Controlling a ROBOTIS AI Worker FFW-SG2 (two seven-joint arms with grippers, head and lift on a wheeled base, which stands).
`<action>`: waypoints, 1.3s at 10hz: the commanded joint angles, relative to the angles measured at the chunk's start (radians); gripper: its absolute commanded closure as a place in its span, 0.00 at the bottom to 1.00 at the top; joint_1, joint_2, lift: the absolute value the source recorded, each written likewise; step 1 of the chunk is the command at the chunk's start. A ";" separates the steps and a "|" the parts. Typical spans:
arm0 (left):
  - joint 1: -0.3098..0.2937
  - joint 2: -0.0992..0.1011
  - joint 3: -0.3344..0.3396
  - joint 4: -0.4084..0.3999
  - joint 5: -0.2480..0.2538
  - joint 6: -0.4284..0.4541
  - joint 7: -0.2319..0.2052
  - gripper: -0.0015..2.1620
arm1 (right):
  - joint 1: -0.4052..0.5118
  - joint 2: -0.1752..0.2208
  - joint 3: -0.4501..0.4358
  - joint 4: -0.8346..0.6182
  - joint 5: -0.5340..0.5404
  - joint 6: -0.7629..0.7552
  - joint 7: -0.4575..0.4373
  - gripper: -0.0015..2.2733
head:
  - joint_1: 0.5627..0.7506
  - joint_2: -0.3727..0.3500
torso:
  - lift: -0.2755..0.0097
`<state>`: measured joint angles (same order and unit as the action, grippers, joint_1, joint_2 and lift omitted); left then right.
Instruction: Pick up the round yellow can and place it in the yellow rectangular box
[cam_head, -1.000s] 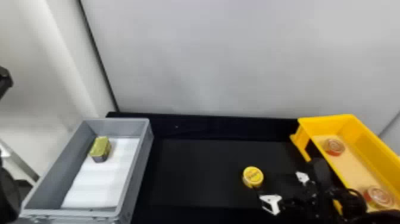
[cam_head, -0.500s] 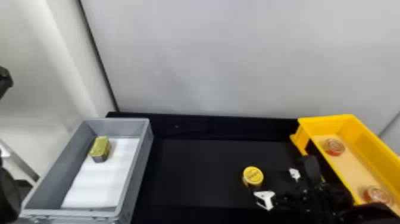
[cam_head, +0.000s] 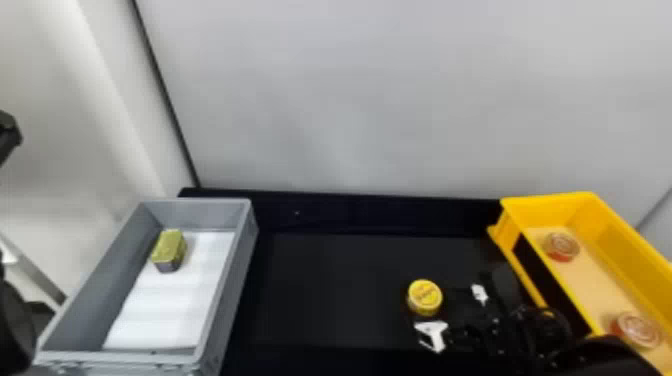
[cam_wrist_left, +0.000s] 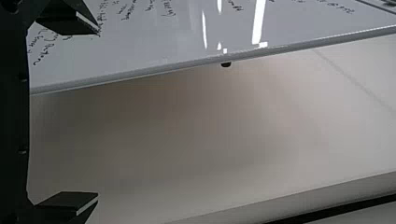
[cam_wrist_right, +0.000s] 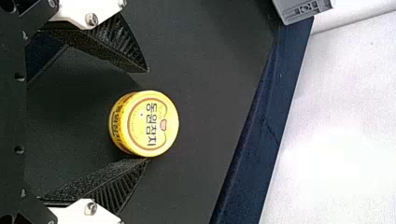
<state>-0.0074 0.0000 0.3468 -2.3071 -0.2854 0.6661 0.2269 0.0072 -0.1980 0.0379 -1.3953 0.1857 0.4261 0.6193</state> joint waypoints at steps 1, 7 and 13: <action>0.001 -0.003 0.000 0.000 0.000 0.000 0.000 0.02 | -0.010 0.000 -0.003 0.010 0.002 -0.007 -0.004 0.07 | 0.70 0.53 | 0.73; 0.001 -0.003 0.003 0.000 0.000 0.000 0.002 0.02 | -0.007 0.000 -0.003 0.005 0.003 -0.009 -0.018 0.24 | 0.70 0.53 | 0.73; 0.003 -0.003 0.008 0.000 0.000 0.000 0.002 0.02 | -0.001 0.006 -0.009 -0.018 -0.002 -0.009 -0.024 0.31 | 0.70 0.53 | 0.73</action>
<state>-0.0044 0.0000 0.3538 -2.3071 -0.2853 0.6660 0.2285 0.0044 -0.1941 0.0338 -1.4032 0.1872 0.4169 0.5953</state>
